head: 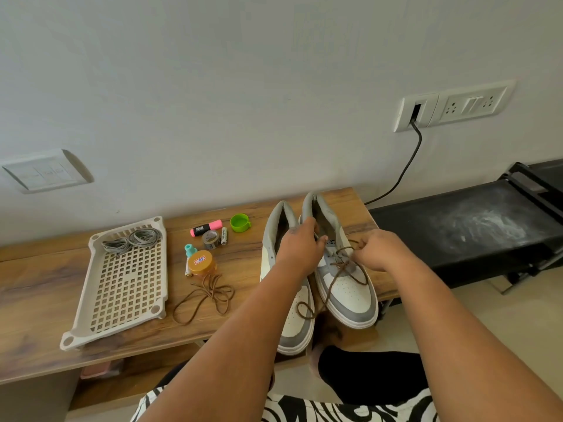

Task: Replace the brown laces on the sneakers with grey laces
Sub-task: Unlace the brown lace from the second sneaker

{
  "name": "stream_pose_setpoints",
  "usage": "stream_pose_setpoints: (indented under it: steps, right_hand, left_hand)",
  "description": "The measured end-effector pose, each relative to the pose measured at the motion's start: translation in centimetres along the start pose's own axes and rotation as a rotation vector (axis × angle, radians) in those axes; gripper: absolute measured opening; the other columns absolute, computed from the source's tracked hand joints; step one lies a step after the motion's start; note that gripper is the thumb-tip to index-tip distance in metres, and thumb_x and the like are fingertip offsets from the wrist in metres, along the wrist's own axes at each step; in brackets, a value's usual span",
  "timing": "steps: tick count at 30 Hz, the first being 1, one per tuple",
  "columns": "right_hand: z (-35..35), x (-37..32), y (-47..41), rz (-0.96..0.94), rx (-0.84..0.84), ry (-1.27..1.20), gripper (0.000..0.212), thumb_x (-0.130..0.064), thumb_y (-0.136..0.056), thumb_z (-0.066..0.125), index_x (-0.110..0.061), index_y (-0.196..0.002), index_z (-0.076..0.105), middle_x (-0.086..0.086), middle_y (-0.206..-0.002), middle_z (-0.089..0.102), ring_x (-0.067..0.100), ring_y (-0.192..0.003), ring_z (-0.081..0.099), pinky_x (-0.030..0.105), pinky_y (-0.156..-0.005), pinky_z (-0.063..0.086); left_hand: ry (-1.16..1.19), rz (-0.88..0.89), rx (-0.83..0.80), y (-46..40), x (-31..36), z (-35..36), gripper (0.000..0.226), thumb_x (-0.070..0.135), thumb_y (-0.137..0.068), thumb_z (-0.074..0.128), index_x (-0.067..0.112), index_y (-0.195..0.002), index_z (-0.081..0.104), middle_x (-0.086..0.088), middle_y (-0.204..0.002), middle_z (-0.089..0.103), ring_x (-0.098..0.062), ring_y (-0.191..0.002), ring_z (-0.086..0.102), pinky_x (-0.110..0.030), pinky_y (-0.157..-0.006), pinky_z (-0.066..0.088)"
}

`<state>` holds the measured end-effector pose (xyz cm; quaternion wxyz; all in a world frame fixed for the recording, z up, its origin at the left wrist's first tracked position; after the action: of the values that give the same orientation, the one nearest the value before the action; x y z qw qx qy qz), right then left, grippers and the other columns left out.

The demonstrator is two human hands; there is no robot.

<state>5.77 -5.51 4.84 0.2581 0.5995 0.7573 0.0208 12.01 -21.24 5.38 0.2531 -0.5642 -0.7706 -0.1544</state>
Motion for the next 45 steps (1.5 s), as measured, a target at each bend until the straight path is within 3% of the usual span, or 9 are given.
stream_pose_setpoints:
  steps: [6, 13, 19, 22, 27, 30, 37, 40, 45]
  right_hand:
    - [1.5, -0.9, -0.8, -0.029, -0.011, -0.085, 0.027, -0.037, -0.087, 0.070, -0.012, -0.094, 0.064, 0.004, -0.090, 0.067, 0.016, -0.079, 0.061, 0.026, -0.062, 0.044]
    - [-0.7, 3.4, 0.5, 0.264, -0.116, 0.349, 0.013, -0.013, -0.087, 0.059, -0.012, -0.101, 0.059, 0.004, -0.092, 0.058, 0.019, -0.080, 0.058, 0.034, -0.081, 0.052]
    - [0.9, 1.1, -0.5, 0.005, -0.134, -0.148, 0.017, -0.034, -0.091, 0.065, -0.018, -0.096, 0.064, 0.001, -0.094, 0.062, 0.012, -0.079, 0.055, 0.025, -0.064, 0.042]
    - [1.4, 0.5, -0.5, -0.037, -0.103, -0.281, 0.021, -0.036, -0.086, 0.072, -0.017, -0.092, 0.064, 0.001, -0.092, 0.065, 0.014, -0.083, 0.057, 0.028, -0.068, 0.043]
    - [2.0, 0.9, -0.7, -0.092, -0.168, -0.268, 0.019, -0.037, -0.093, 0.062, -0.020, -0.086, 0.061, 0.000, -0.087, 0.060, 0.015, -0.080, 0.052, 0.029, -0.069, 0.041]
    - [0.9, 1.2, -1.1, -0.115, 0.002, -0.151, 0.019, -0.041, -0.097, 0.053, -0.023, -0.092, 0.057, 0.000, -0.100, 0.056, 0.020, -0.101, 0.047, 0.040, -0.086, 0.045]
    - [-1.4, 5.1, -0.2, 0.397, 0.062, 0.288, 0.028, -0.019, -0.094, 0.054, -0.016, -0.121, 0.053, 0.010, -0.109, 0.045, 0.031, -0.121, 0.038, 0.045, -0.101, 0.039]
    - [-0.5, 3.8, -1.0, 0.172, 0.069, 0.126, 0.028, -0.032, -0.094, 0.057, -0.022, -0.120, 0.054, 0.005, -0.123, 0.053, 0.028, -0.119, 0.043, 0.045, -0.098, 0.042]
    - [1.6, -0.1, -0.7, -0.182, -0.020, -0.089, 0.012, -0.036, -0.092, 0.064, -0.024, -0.095, 0.061, -0.002, -0.104, 0.057, 0.016, -0.098, 0.051, 0.031, -0.084, 0.044]
  left_hand:
    - [0.024, 0.008, -0.006, 0.0, 0.0, 0.1, 0.023, 0.033, -0.098, 0.055, 0.014, -0.111, 0.052, -0.006, -0.093, 0.063, -0.020, -0.089, 0.056, -0.033, -0.075, 0.049]
    - [0.074, -0.008, -0.025, 0.0, -0.3, 0.1, 0.021, 0.032, -0.098, 0.057, 0.015, -0.110, 0.053, -0.005, -0.088, 0.062, -0.020, -0.085, 0.057, -0.031, -0.071, 0.046]
    - [0.072, -0.012, -0.018, 0.1, -0.2, 0.2, 0.020, 0.031, -0.098, 0.057, 0.016, -0.110, 0.052, -0.004, -0.087, 0.061, -0.018, -0.081, 0.057, -0.027, -0.067, 0.041]
    - [0.067, -0.018, -0.011, 0.1, -0.2, 0.2, 0.020, 0.031, -0.098, 0.057, 0.017, -0.110, 0.052, -0.004, -0.088, 0.061, -0.017, -0.081, 0.056, -0.026, -0.066, 0.039]
    - [0.064, -0.022, -0.013, 0.2, -0.2, 0.3, 0.019, 0.031, -0.098, 0.056, 0.017, -0.111, 0.052, -0.004, -0.090, 0.061, -0.017, -0.083, 0.057, -0.026, -0.068, 0.040]
    - [0.074, -0.021, -0.027, 0.1, -0.3, 0.4, 0.019, 0.031, -0.098, 0.056, 0.017, -0.110, 0.051, -0.005, -0.090, 0.063, -0.018, -0.083, 0.058, -0.026, -0.068, 0.041]
    - [0.074, -0.027, -0.031, 0.2, -0.4, 0.2, 0.020, 0.031, -0.099, 0.055, 0.017, -0.113, 0.052, -0.005, -0.093, 0.061, -0.017, -0.086, 0.056, -0.026, -0.070, 0.040]
    - [0.077, -0.029, -0.036, 0.2, -0.4, 0.3, 0.020, 0.030, -0.099, 0.054, 0.016, -0.113, 0.052, -0.006, -0.094, 0.062, -0.019, -0.088, 0.056, -0.027, -0.071, 0.041]
    - [0.042, -0.022, -0.041, 0.2, -0.1, 0.3, 0.019, 0.029, -0.101, 0.050, 0.015, -0.113, 0.055, -0.005, -0.097, 0.060, -0.016, -0.090, 0.049, -0.028, -0.073, 0.039]
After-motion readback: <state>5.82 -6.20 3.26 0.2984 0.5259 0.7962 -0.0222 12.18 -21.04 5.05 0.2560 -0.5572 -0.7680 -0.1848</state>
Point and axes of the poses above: each hand's wrist, its own y-axis away from the middle knuckle, its own z-axis out of the palm, x = y × z, the point moved 5 cm from there along -y, towards the middle knuckle
